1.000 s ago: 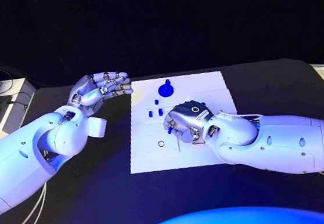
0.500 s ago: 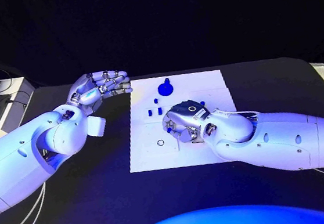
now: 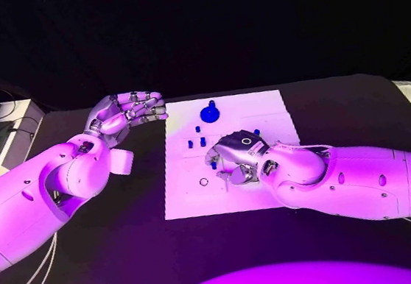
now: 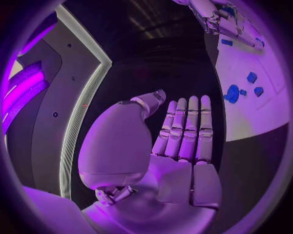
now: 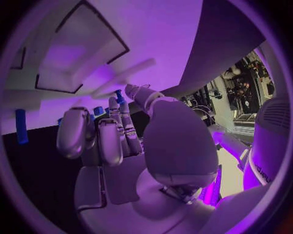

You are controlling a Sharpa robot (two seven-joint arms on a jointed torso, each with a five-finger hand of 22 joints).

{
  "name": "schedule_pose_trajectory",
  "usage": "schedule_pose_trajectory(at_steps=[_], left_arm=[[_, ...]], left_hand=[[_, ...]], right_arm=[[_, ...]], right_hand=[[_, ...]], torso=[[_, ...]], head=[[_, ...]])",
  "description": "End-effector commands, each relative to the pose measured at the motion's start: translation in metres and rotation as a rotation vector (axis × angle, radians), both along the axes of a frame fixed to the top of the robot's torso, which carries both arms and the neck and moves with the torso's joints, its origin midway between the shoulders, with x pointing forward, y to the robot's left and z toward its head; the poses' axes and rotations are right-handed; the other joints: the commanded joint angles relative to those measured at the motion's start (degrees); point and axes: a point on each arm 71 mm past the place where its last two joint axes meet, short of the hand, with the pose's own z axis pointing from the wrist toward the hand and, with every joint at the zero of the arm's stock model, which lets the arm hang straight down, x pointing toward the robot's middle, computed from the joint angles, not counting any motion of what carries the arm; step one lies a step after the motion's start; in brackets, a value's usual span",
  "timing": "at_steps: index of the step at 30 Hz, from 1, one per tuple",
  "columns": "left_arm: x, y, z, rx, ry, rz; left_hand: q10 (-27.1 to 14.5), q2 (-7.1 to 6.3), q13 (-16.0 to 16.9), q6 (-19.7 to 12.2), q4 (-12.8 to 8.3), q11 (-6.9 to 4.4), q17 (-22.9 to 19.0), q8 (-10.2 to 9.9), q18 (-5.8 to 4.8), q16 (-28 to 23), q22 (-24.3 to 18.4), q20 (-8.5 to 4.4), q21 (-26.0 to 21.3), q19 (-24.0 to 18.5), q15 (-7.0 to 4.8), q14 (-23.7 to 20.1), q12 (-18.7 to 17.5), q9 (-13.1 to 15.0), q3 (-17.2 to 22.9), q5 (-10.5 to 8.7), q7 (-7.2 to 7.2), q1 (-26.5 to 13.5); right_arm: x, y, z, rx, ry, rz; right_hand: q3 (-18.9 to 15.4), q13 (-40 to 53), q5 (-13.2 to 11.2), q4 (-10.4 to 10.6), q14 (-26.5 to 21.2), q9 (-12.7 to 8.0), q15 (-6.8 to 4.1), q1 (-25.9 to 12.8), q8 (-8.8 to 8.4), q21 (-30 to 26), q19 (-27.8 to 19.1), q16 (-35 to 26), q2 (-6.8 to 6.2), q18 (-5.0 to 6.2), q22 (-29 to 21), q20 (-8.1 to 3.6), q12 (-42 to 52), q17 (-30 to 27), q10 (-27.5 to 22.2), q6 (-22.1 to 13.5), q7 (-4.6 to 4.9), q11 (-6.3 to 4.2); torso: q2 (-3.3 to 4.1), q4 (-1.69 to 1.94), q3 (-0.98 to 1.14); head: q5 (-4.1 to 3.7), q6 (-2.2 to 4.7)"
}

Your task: Assemble the parts on the task board

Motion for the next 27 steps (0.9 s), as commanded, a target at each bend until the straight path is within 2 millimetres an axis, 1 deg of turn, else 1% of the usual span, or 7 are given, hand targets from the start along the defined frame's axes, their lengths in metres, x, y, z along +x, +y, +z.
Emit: schedule_pose_trajectory(at_steps=[1,9,13,18,21,23,27], left_arm=[[-0.001,-0.003,0.0,-0.008,0.005,-0.031],[0.0,-0.002,0.0,-0.008,0.007,-0.033],[0.0,-0.002,-0.001,-0.008,0.007,-0.033],[0.0,-0.002,-0.001,-0.009,0.007,-0.034],[0.0,-0.002,-0.001,-0.009,0.007,-0.034],[0.0,-0.002,-0.001,-0.01,0.007,-0.034],[0.001,-0.002,-0.001,-0.011,0.005,-0.033]], left_hand=[[-0.58,0.42,0.02,0.57,-0.04,0.08,0.15,-0.08,0.23,-0.6,-0.22,0.06,-0.44,0.45,0.38,-0.09,-0.21,-0.05,0.01,-0.24,-0.08,0.86],[-0.68,0.37,0.01,0.56,-0.05,0.13,0.18,-0.1,0.22,-0.74,-0.3,0.06,-0.52,0.5,0.41,-0.12,-0.24,-0.08,-0.04,-0.26,-0.01,0.85],[-0.72,0.39,0.01,0.59,-0.05,0.15,0.2,-0.09,0.22,-0.81,-0.34,0.07,-0.56,0.52,0.42,-0.13,-0.25,-0.08,-0.04,-0.26,-0.03,0.86],[-0.77,0.41,0.0,0.62,-0.05,0.15,0.21,-0.08,0.22,-0.87,-0.38,0.07,-0.59,0.54,0.44,-0.15,-0.26,-0.08,-0.05,-0.26,-0.04,0.87],[-0.83,0.43,0.0,0.64,-0.05,0.16,0.22,-0.07,0.21,-0.95,-0.43,0.07,-0.64,0.56,0.45,-0.17,-0.28,-0.09,-0.05,-0.26,-0.04,0.89],[-0.84,0.44,0.0,0.65,-0.06,0.16,0.23,-0.07,0.21,-0.97,-0.45,0.07,-0.65,0.57,0.46,-0.17,-0.28,-0.09,-0.05,-0.26,-0.04,0.89],[-0.84,0.43,0.0,0.65,-0.05,0.16,0.24,-0.07,0.21,-0.99,-0.46,0.07,-0.67,0.58,0.46,-0.16,-0.27,-0.09,-0.06,-0.26,-0.04,0.89]], right_arm=[[-0.002,-0.003,0.005,0.048,-0.032,-0.019],[-0.006,-0.015,0.015,0.126,-0.049,-0.05],[-0.006,-0.024,0.025,0.176,-0.05,-0.073],[0.001,-0.04,0.036,0.199,-0.033,-0.118],[0.01,-0.055,0.044,0.181,-0.013,-0.147],[0.019,-0.068,0.05,0.138,0.025,-0.17],[0.03,-0.083,0.058,0.067,0.071,-0.193]], right_hand=[[-10.46,0.07,1.21,1.53,0.5,-1.77,0.68,4.54,-1.72,-2.79,-0.04,-1.37,2.61,1.19,-1.43,0.37,0.56,-2.21,-3.55,-0.83,-0.67,0.67],[-14.52,0.13,1.07,4.38,0.49,-3.3,0.52,7.2,-2.99,-3.55,0.24,-1.68,3.18,1.24,-1.99,0.23,1.12,-2.93,-2.95,-1.42,-1.09,0.46],[-14.61,0.21,1.12,5.18,0.51,-3.71,0.26,7.91,-3.18,-3.7,0.35,-1.7,3.32,1.26,-2.1,0.02,1.82,-3.04,-1.58,-1.29,-0.92,0.12],[-12.76,0.35,1.19,6.08,0.83,-4.24,-0.32,8.63,-3.07,-2.66,0.84,-1.15,3.1,1.05,-1.5,-0.51,3.06,-2.23,1.45,-0.23,-0.43,-0.58],[-8.94,0.32,1.41,7.05,1.37,-4.56,-0.86,8.67,-2.44,-0.66,1.49,0.04,2.02,0.67,-0.28,-0.99,3.66,-0.51,4.95,1.65,0.95,-1.2],[-5.73,0.29,1.45,7.84,1.61,-4.7,-0.98,8.3,-2.05,0.88,1.89,0.72,0.88,0.36,0.71,-1.14,3.08,0.39,7.2,2.6,1.27,-1.3],[-5.06,0.1,1.31,8.88,1.57,-5.07,-0.78,6.57,-2.51,0.78,1.83,0.88,-0.94,0.38,0.77,-1.07,1.48,0.42,6.61,1.84,1.39,-1.15]], torso=[[0.07,-0.02,0.05],[0.03,-0.15,0.1],[0.04,-0.1,0.12],[0.05,-0.06,0.13],[0.04,-0.08,0.07],[0.03,-0.06,0.03],[0.05,-0.17,0.07]], head=[[-0.3,0.2],[-0.67,0.54],[-0.96,0.79],[-1.31,1.07],[-1.58,1.23],[-1.87,1.47],[-2.31,1.65]])
